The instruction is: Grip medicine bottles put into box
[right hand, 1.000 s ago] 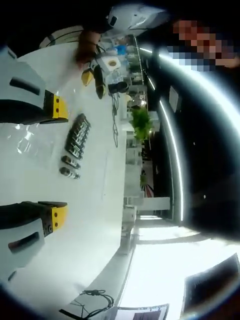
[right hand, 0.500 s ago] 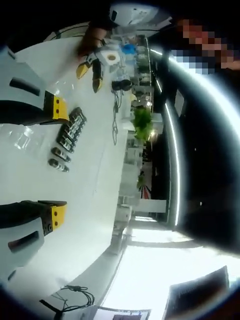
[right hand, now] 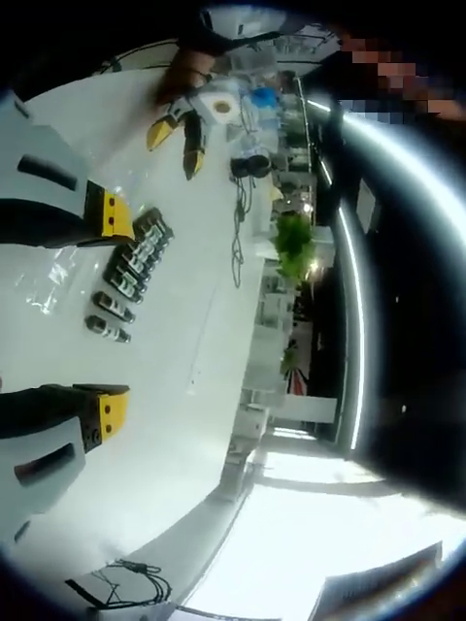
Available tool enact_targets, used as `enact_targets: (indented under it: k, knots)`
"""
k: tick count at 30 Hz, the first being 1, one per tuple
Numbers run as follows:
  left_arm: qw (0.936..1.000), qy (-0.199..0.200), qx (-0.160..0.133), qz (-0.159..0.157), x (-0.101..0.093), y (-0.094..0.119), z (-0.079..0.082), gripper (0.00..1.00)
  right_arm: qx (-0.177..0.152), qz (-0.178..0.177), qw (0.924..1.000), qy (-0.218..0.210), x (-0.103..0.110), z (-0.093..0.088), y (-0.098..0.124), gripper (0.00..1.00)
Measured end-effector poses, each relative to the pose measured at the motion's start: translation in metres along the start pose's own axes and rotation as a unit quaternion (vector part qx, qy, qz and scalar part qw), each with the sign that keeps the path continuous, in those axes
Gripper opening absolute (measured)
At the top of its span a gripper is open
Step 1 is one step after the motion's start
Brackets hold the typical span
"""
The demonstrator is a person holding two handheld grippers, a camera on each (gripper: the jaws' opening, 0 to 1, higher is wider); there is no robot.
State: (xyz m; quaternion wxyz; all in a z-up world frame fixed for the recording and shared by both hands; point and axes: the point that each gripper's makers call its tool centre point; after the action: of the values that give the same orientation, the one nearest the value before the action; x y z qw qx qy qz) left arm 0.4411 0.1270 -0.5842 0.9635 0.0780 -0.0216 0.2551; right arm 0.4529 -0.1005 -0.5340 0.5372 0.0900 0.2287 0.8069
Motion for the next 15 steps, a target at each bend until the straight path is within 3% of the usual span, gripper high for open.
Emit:
enact_targets:
  k: [4, 10, 15]
  knots:
    - [0.9999, 0.014, -0.001, -0.001, 0.003, 0.0, 0.0, 0.44, 0.012, -0.004, 0.9999, 0.006, -0.002, 0.003, -0.001, 0.5]
    - [1.0, 0.001, -0.004, -0.005, -0.001, 0.0, 0.002, 0.45, 0.045, 0.005, 0.999, -0.002, 0.001, 0.0, -0.015, 0.44]
    - [0.9999, -0.005, -0.006, -0.009, -0.003, -0.001, 0.003, 0.45, 0.075, 0.014, 0.9962, -0.041, 0.001, -0.002, -0.035, 0.39]
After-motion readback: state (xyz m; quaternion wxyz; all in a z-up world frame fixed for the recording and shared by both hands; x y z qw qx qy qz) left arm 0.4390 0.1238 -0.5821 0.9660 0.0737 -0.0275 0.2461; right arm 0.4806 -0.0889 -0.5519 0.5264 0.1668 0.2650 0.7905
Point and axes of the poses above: the point that each gripper's makers call its tool centre point, and the gripper's own axes: y roughly backward along the fingers, x roughly to its left, z roughly out of its top, and after that the axes turned 9 degrees about x, right-handed
